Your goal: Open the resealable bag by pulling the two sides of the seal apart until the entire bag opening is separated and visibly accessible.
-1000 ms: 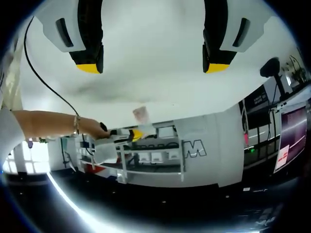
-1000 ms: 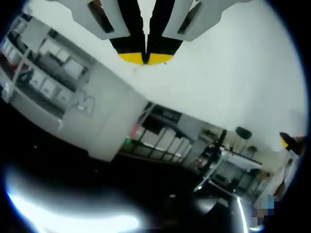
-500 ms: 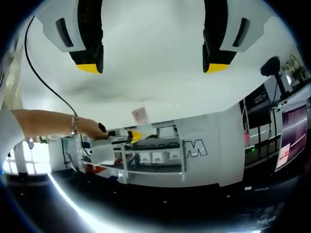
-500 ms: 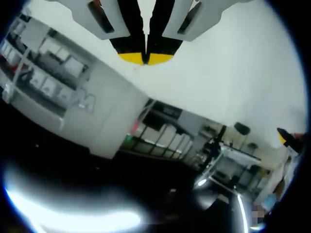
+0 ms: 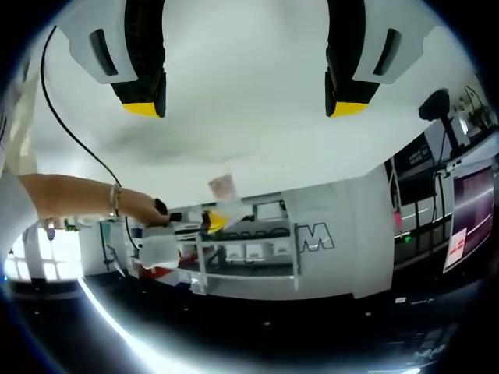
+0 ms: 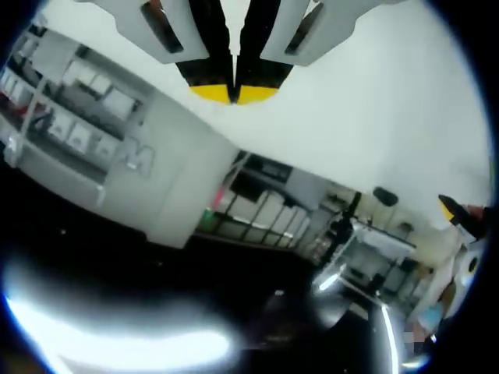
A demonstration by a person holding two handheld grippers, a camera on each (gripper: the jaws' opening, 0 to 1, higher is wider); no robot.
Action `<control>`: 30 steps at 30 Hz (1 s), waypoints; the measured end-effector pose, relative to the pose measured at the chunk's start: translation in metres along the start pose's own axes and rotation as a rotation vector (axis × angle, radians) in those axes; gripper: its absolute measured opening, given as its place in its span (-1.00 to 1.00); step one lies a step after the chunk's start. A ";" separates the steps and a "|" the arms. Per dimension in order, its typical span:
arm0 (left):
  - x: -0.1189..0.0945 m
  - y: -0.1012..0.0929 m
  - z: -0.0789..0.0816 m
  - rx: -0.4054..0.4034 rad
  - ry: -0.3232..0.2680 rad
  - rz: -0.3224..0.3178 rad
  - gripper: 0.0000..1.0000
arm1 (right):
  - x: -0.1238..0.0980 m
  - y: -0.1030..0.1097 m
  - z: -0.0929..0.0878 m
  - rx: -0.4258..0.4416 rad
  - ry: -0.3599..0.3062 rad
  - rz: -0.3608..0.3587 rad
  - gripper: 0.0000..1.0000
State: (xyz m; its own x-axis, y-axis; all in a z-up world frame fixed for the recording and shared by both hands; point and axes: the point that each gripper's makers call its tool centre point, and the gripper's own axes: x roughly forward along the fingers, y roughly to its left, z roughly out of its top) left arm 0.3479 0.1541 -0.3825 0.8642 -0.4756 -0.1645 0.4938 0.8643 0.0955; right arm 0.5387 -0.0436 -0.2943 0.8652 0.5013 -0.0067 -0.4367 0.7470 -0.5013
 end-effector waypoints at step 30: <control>0.000 -0.003 0.002 0.002 -0.004 -0.008 0.65 | -0.028 0.013 0.009 0.018 -0.042 0.011 -1.00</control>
State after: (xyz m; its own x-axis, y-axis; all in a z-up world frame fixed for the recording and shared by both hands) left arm 0.3466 0.1509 -0.3813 0.8606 -0.4830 -0.1611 0.5008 0.8601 0.0966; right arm 0.5064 -0.0440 -0.2932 0.8495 0.5271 0.0240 -0.4511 0.7490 -0.4853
